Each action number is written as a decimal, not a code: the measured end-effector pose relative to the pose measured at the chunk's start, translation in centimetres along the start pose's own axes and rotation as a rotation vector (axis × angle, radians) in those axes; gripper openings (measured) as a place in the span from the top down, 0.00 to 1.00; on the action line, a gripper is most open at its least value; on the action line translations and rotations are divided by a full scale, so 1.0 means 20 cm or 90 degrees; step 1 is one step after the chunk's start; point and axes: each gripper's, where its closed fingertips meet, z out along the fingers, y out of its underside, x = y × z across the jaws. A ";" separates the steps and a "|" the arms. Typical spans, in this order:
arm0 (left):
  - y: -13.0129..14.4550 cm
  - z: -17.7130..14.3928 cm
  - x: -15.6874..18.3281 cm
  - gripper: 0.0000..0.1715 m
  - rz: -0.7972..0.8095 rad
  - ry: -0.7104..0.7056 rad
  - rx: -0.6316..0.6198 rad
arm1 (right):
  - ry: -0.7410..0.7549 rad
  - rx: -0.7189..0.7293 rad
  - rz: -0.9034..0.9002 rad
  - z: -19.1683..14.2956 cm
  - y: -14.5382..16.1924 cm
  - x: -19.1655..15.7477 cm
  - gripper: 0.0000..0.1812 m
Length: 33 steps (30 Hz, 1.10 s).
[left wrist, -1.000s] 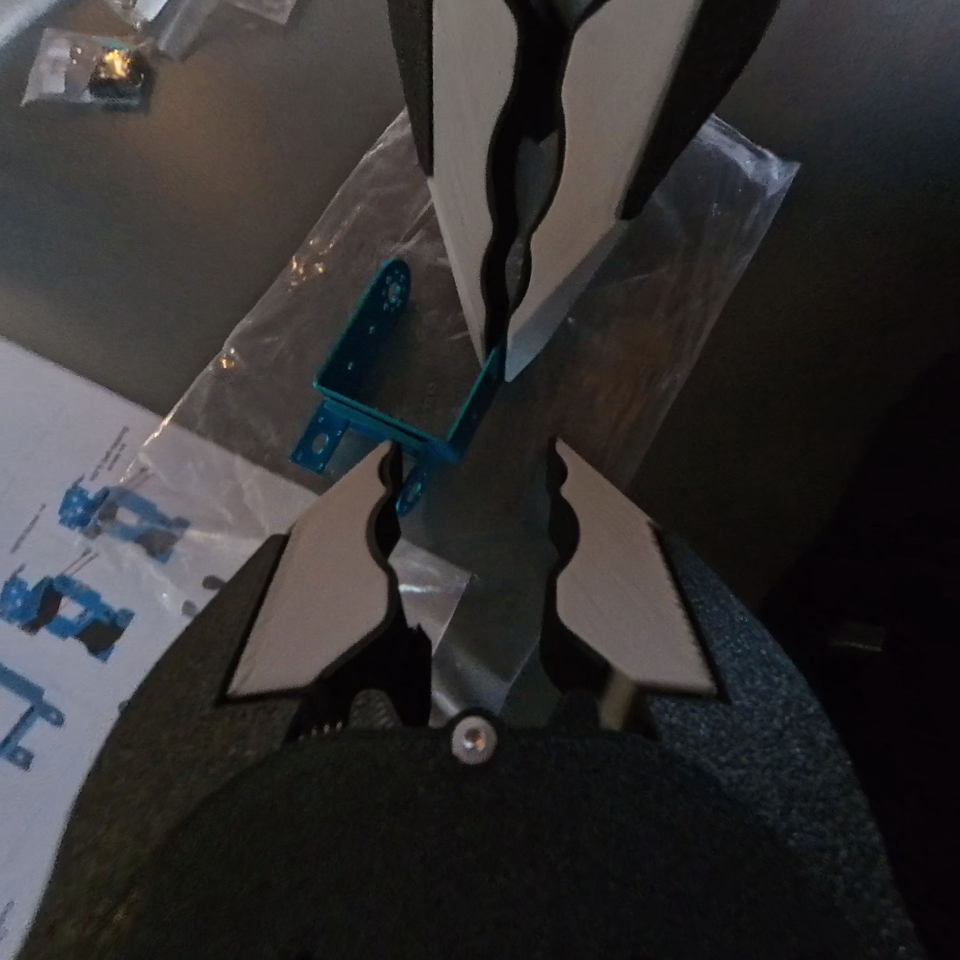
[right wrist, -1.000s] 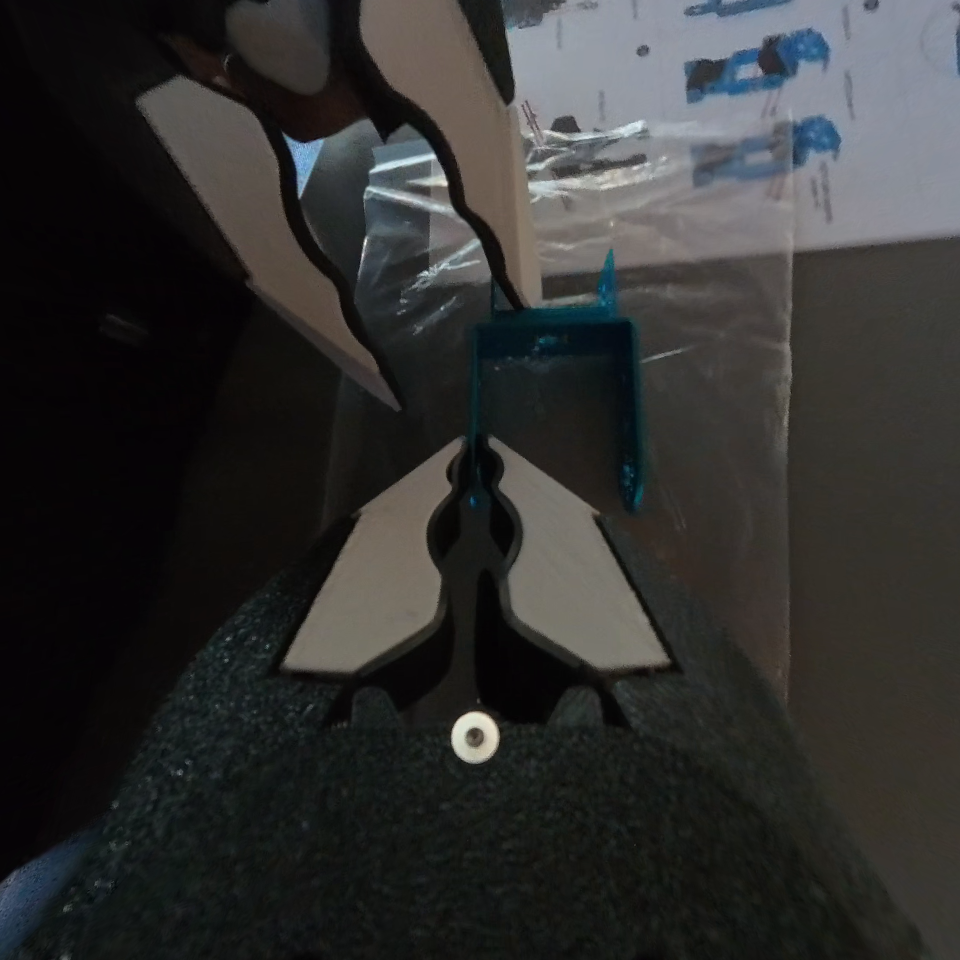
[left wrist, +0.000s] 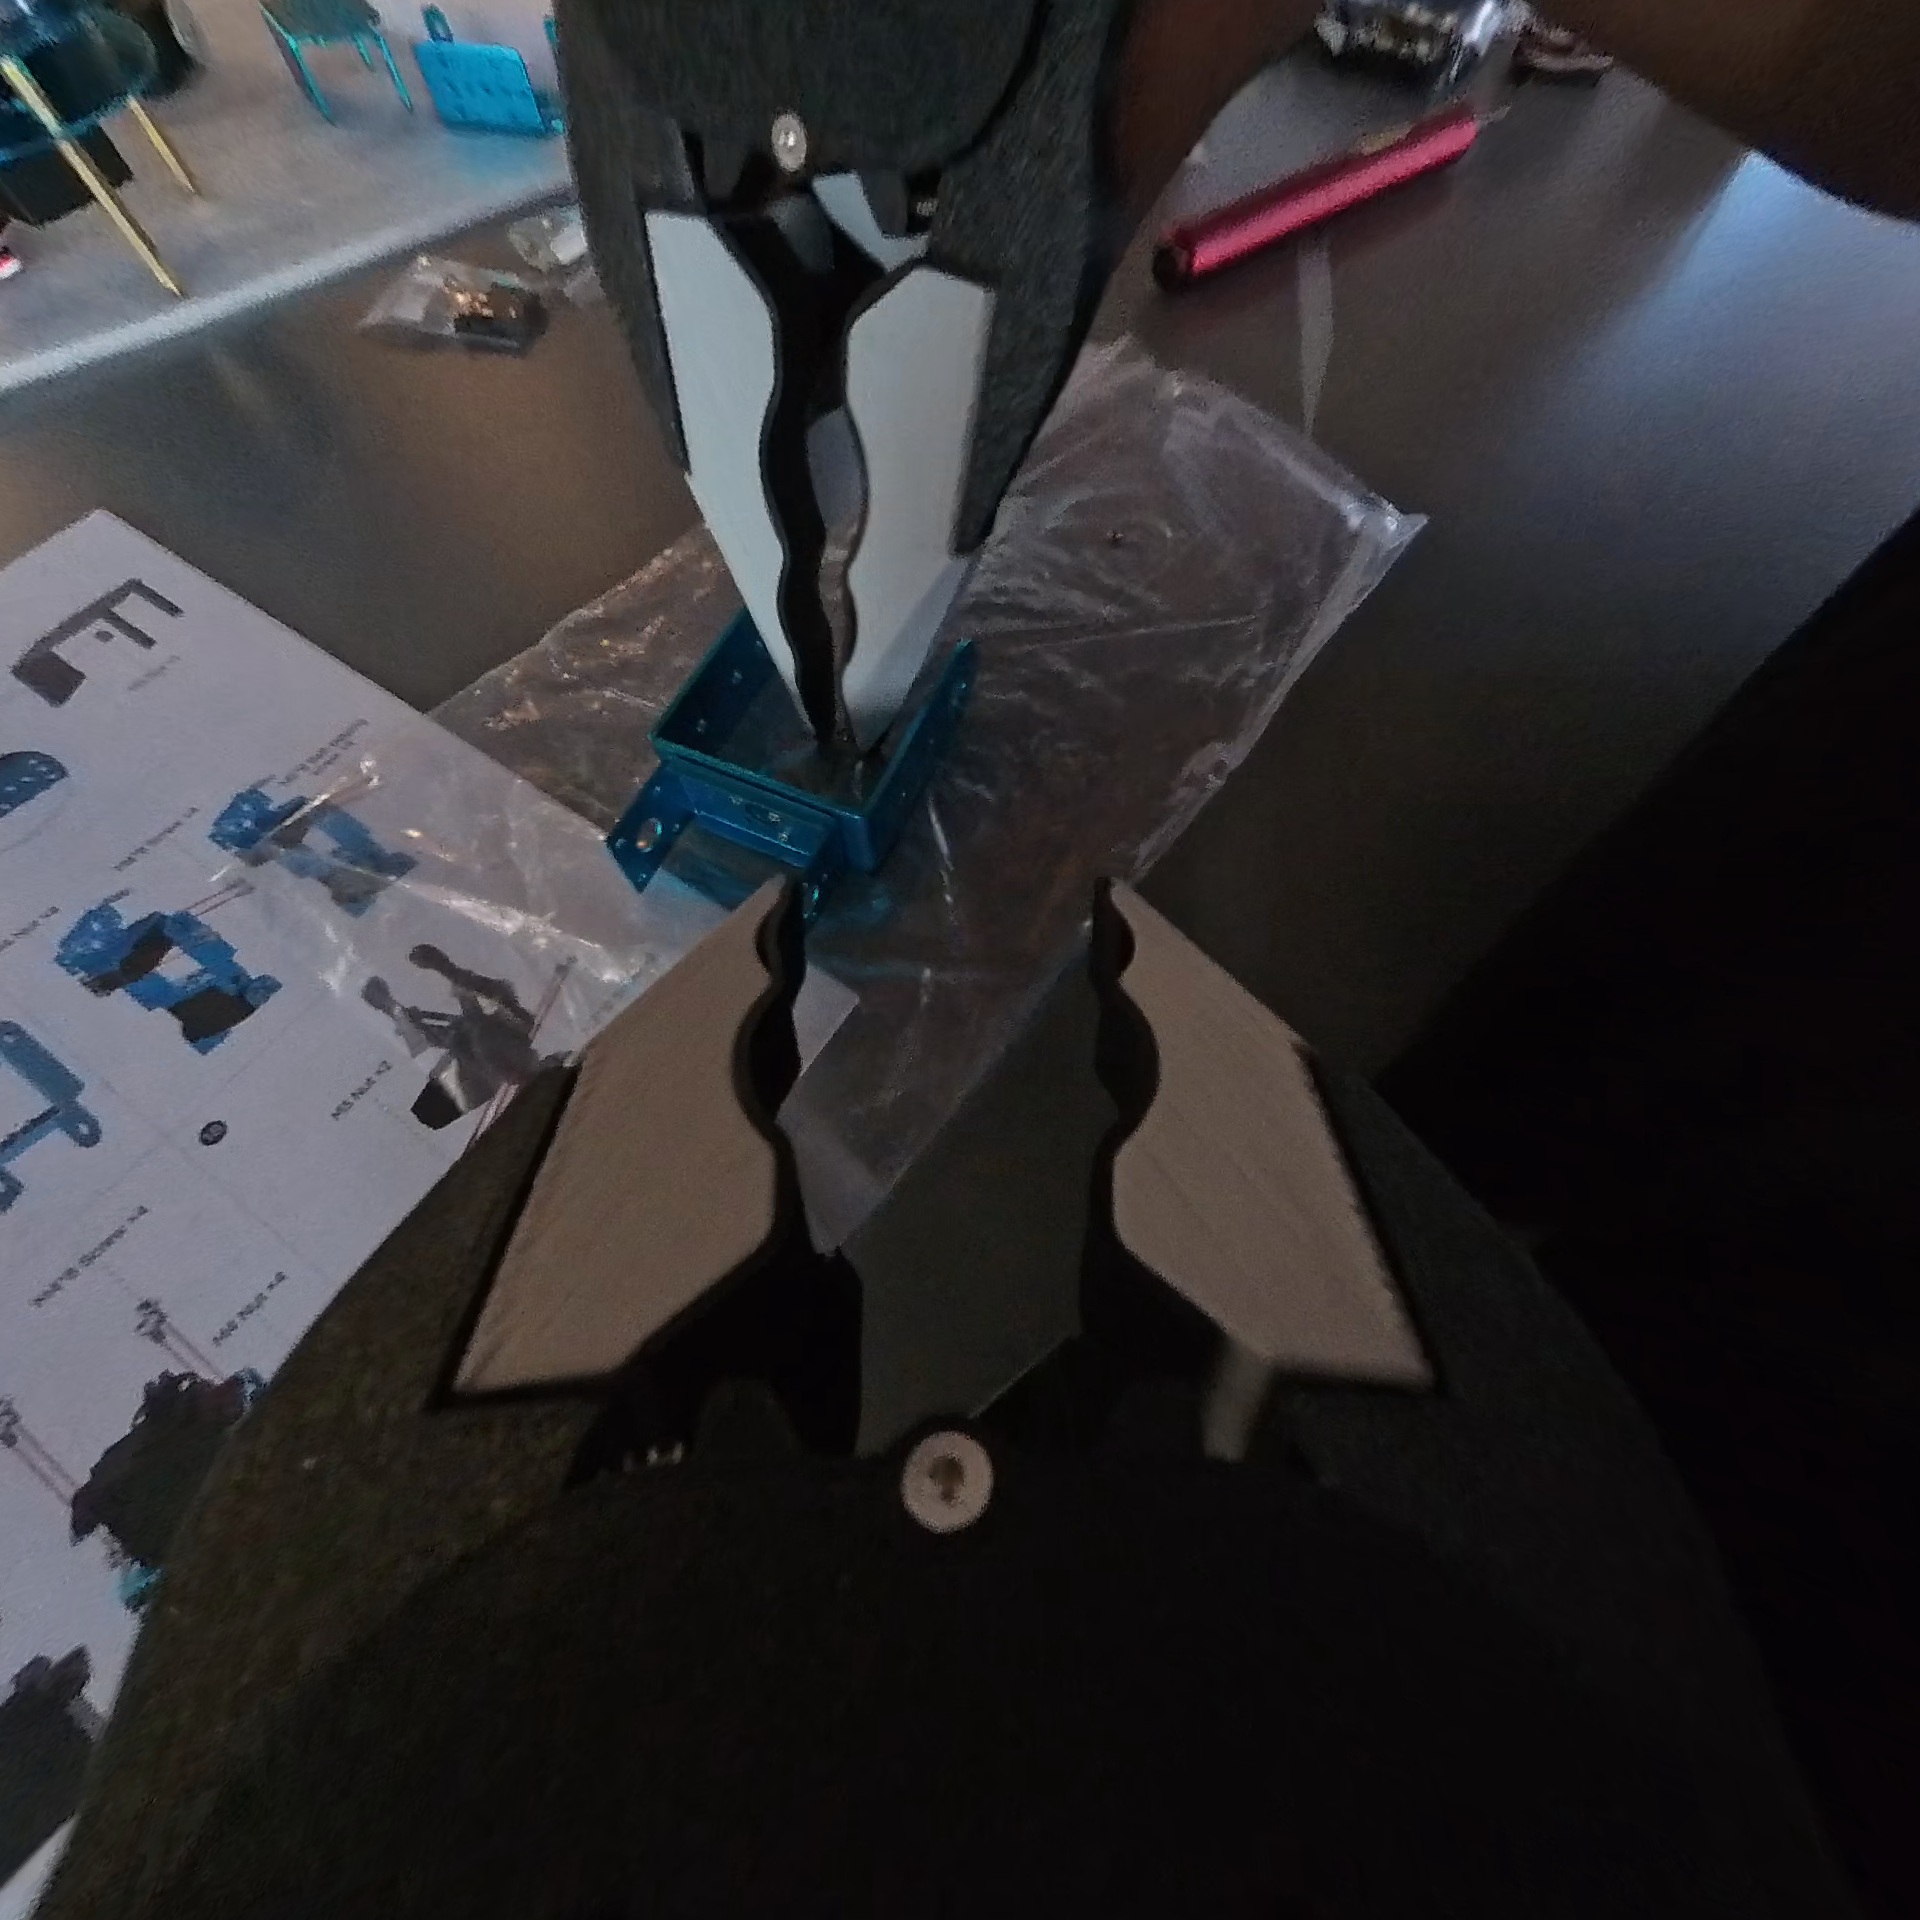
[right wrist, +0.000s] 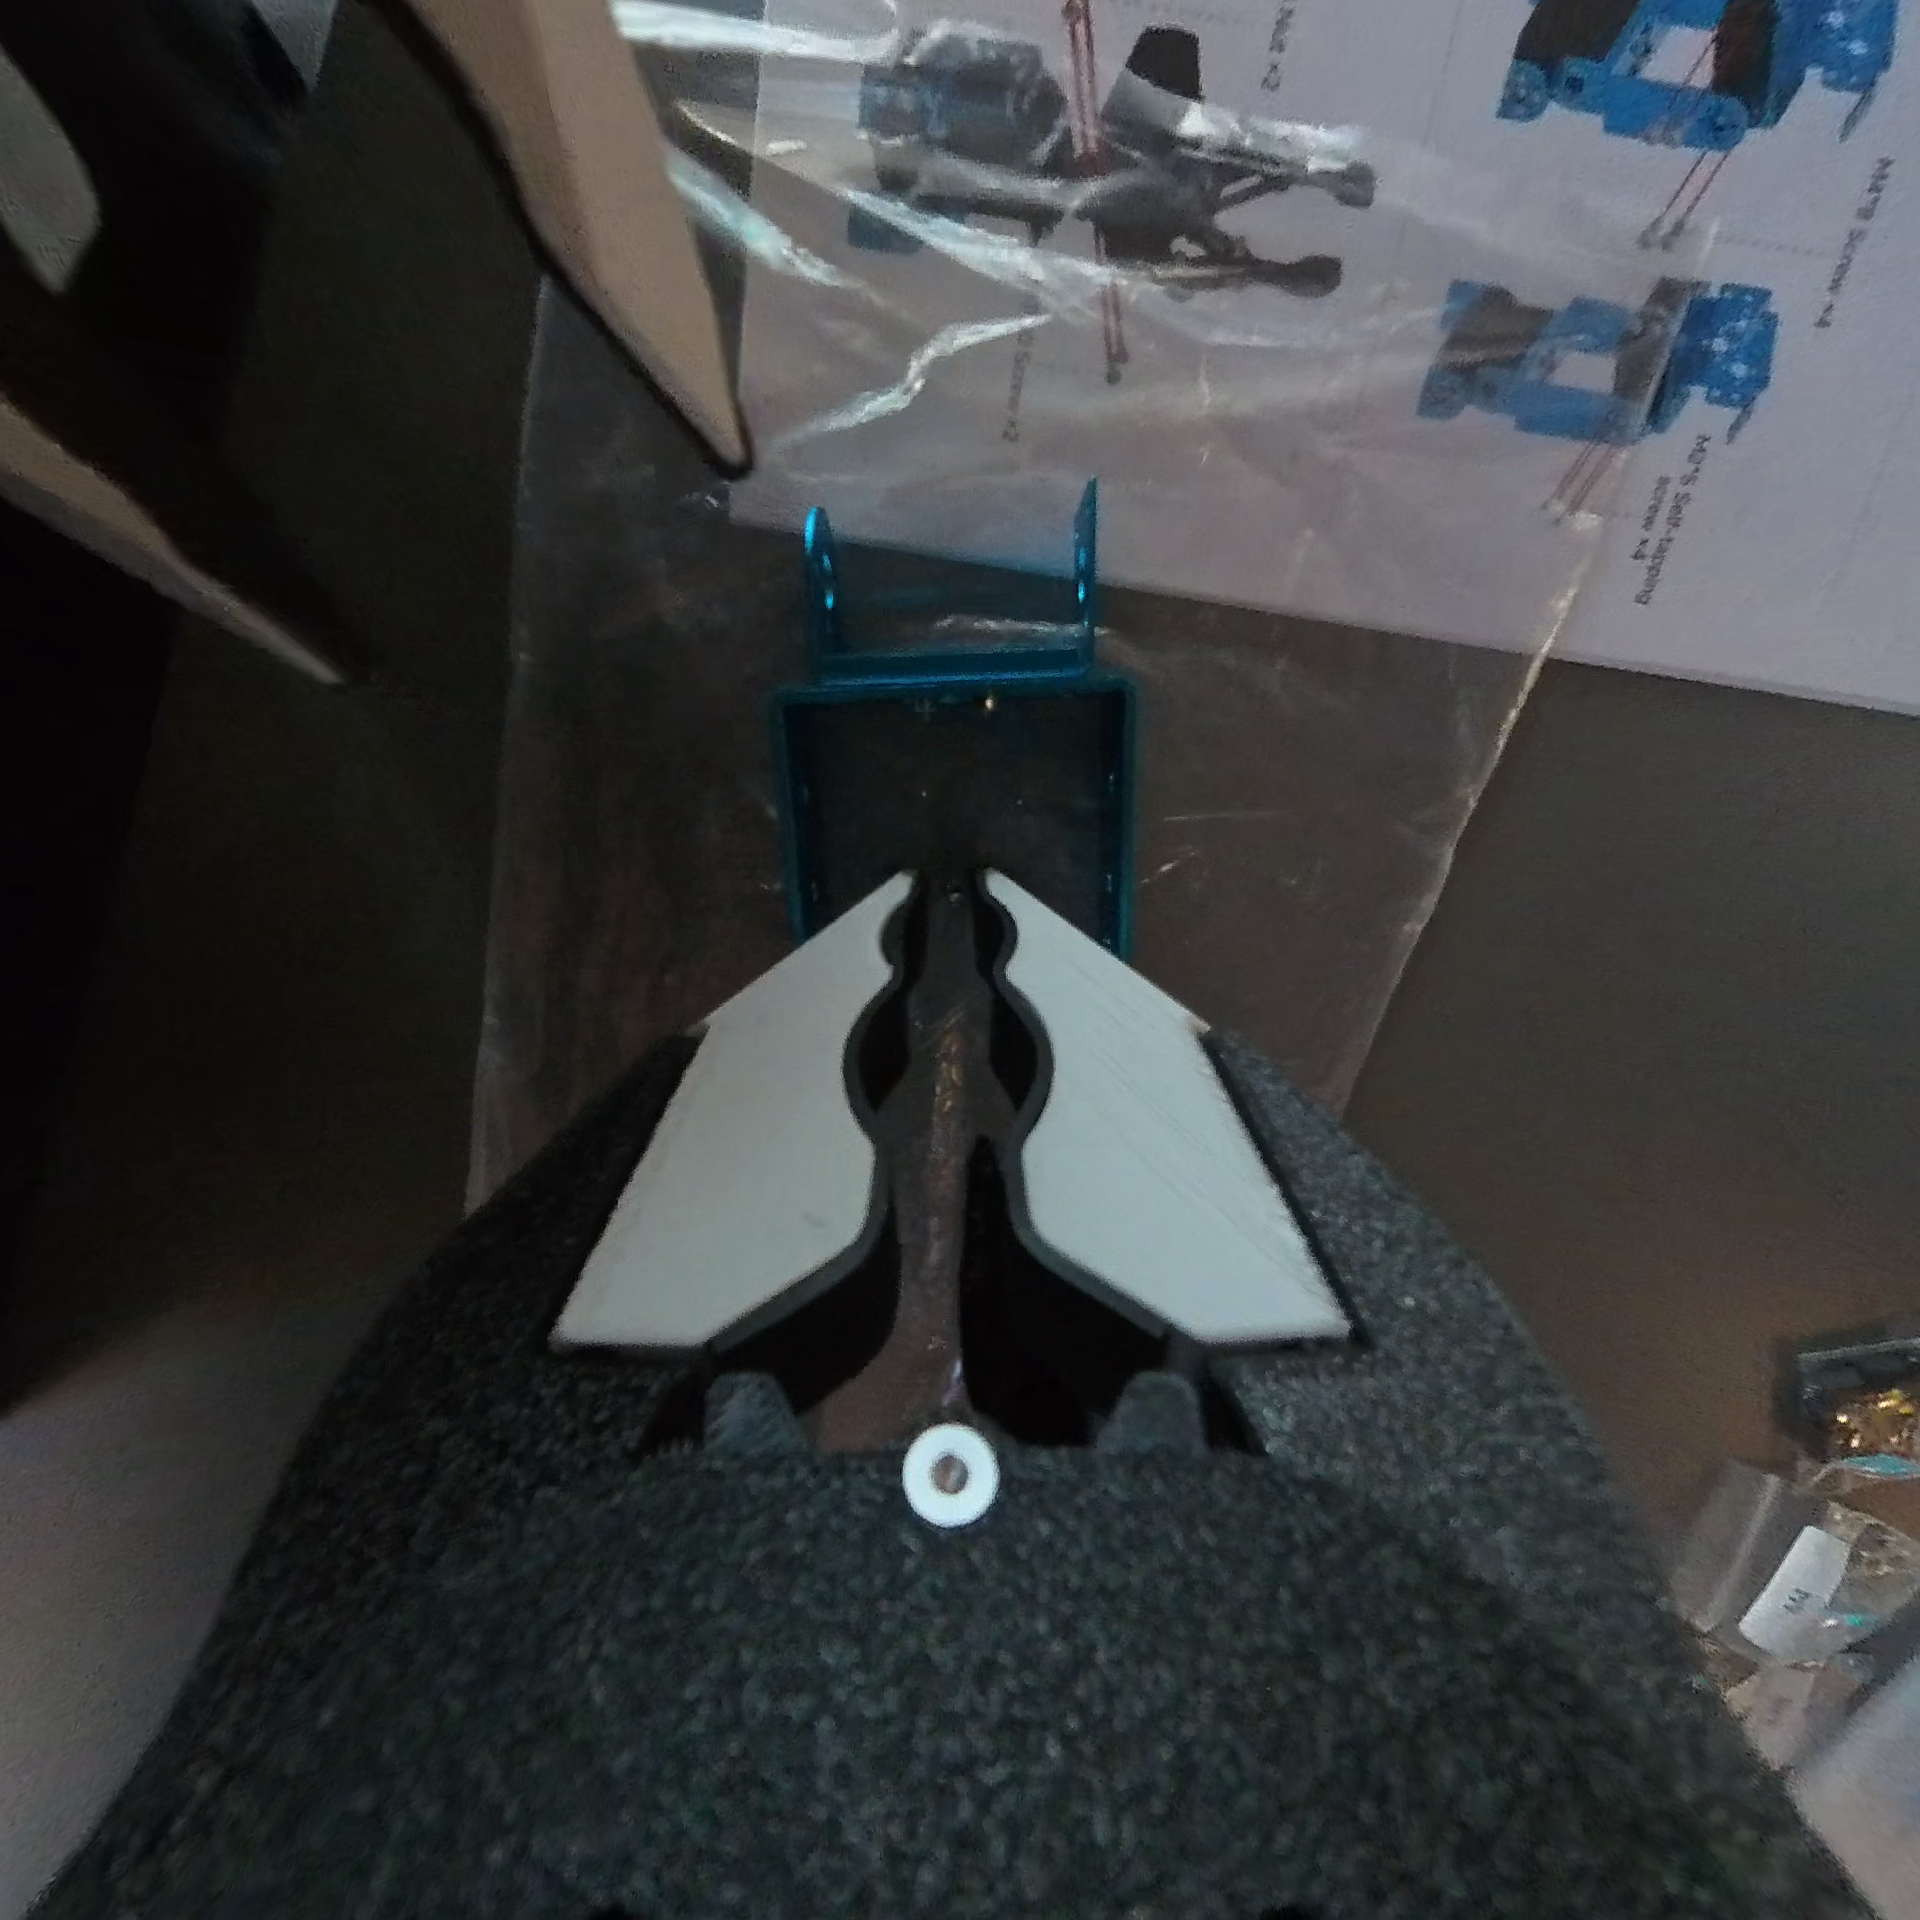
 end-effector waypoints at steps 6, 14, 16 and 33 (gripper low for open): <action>-0.01 -0.07 0.01 0.68 -0.006 -0.007 0.034 | 0.026 -0.007 -0.007 0.00 0.01 0.02 0.99; 0.00 -0.05 0.00 0.68 0.012 0.000 0.019 | 0.033 0.090 0.055 -0.04 0.01 0.01 0.99; 0.00 -0.04 0.00 0.68 0.018 -0.002 0.011 | 0.015 0.127 0.093 -0.05 0.01 0.01 1.00; -0.22 0.09 -0.08 0.69 0.044 0.025 0.037 | -0.357 0.752 0.620 -0.52 -0.05 0.09 1.00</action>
